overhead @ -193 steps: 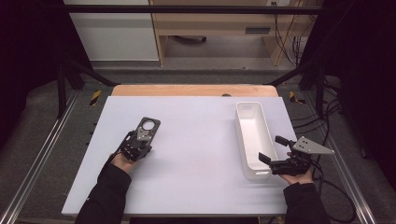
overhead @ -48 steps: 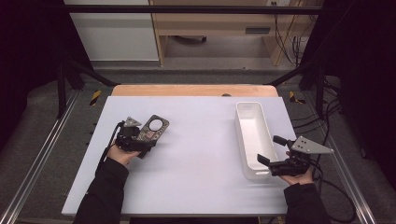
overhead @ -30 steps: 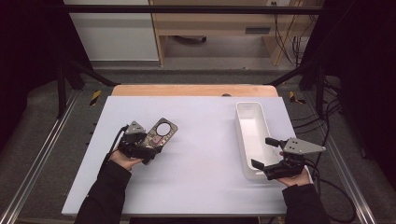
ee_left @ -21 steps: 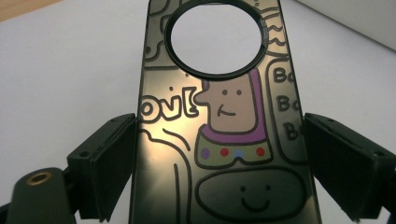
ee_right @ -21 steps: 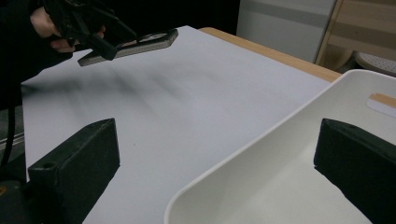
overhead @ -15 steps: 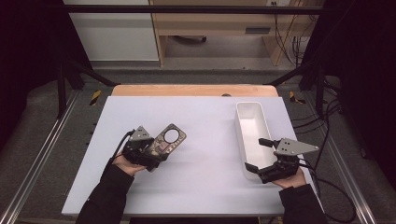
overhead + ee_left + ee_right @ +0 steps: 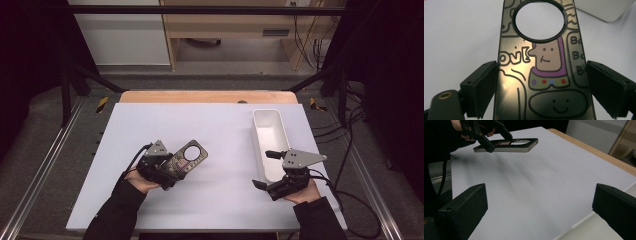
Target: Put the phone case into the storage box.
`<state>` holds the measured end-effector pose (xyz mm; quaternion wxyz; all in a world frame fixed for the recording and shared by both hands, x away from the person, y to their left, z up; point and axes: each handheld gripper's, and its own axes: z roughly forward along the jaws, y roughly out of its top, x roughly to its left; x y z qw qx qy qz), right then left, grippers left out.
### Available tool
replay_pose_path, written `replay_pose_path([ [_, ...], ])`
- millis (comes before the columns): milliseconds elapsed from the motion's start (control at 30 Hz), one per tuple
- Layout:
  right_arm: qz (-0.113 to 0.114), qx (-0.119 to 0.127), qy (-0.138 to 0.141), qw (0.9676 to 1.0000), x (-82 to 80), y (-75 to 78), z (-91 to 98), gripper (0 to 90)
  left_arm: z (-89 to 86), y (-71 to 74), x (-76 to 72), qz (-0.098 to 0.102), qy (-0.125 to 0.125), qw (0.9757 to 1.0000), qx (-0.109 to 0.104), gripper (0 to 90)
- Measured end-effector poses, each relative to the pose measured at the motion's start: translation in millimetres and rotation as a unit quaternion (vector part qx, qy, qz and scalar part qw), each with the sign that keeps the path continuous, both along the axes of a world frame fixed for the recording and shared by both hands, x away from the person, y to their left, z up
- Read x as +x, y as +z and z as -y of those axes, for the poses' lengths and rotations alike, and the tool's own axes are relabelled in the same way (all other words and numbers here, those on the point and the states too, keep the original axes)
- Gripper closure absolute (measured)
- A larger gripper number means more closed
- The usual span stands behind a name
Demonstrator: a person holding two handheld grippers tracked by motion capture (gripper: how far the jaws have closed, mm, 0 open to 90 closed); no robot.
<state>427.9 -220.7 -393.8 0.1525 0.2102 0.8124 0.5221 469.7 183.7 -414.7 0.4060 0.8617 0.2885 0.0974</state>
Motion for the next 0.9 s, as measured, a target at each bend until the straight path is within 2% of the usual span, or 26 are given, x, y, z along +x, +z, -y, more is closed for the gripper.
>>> replay_pose_path([
  [167,-0.004,-0.008,0.018,0.9998,0.9,0.4,-9.0,0.4,4.0,0.9,-4.4,0.003,-0.021,0.9998,0.000,11.7],
  [367,-0.013,-0.033,0.042,0.9985,1.2,1.3,-21.7,0.3,7.5,2.2,-9.5,0.004,-0.042,0.9991,0.006,11.7],
  [700,-0.015,-0.070,0.078,0.9944,3.2,9.5,-41.0,0.3,14.1,2.9,-12.9,-0.004,-0.077,0.9970,0.003,11.7],
  [900,-0.026,-0.078,0.099,0.9917,6.2,12.9,-48.2,0.3,20.2,4.7,-16.6,-0.001,-0.098,0.9952,0.008,11.7],
])
